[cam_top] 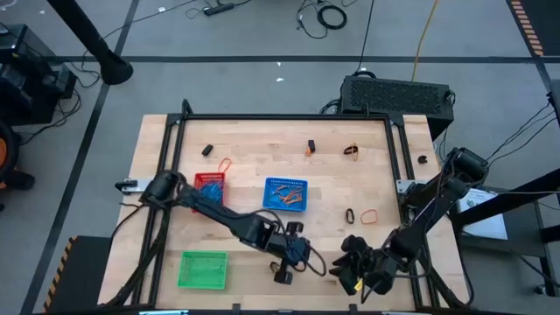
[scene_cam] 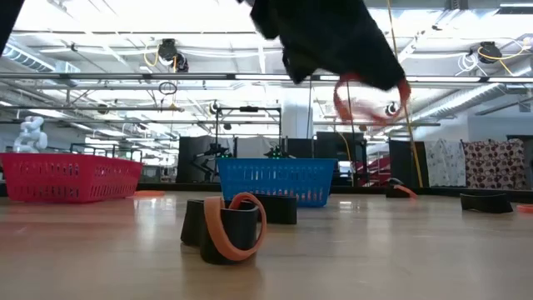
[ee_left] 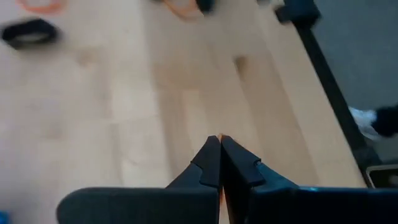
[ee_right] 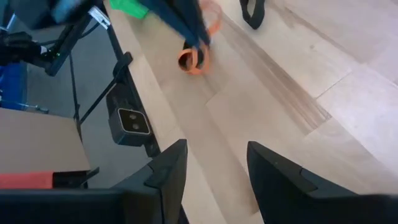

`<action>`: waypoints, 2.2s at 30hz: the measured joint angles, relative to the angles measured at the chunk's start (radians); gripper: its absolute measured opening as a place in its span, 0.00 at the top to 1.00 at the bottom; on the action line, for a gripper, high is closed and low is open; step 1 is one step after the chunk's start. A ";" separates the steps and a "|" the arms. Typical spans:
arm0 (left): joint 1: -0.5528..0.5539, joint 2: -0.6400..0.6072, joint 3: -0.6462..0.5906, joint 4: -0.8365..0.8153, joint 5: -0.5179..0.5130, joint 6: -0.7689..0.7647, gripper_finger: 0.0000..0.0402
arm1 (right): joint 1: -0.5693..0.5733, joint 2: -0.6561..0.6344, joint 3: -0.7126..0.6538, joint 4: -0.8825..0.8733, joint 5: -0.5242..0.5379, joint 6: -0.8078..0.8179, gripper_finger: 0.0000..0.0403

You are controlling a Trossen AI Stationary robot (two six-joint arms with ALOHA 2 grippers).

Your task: Sort rubber bands into baskets

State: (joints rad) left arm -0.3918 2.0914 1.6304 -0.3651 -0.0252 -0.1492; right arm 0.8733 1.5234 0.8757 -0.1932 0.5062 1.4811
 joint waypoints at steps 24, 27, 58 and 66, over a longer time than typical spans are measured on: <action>0.405 -0.177 -0.064 -0.269 0.051 0.190 1.00 | -0.026 0.000 0.000 0.007 0.171 0.235 0.60; 0.433 -0.177 -0.098 -0.264 0.054 0.220 1.00 | -0.035 0.000 0.000 0.006 0.233 0.267 0.60; 0.456 -0.177 -0.251 -0.067 0.117 -0.013 0.96 | -0.431 -0.248 0.000 -0.342 0.067 -0.509 0.60; 0.447 -0.177 -0.251 -0.070 0.046 -0.238 0.76 | -0.469 -0.421 0.000 -0.546 0.053 -0.842 0.60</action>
State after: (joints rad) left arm 0.0555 1.9144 1.3796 -0.4349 0.0213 -0.3870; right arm 0.4042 1.1028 0.8754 -0.7394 0.5594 0.6392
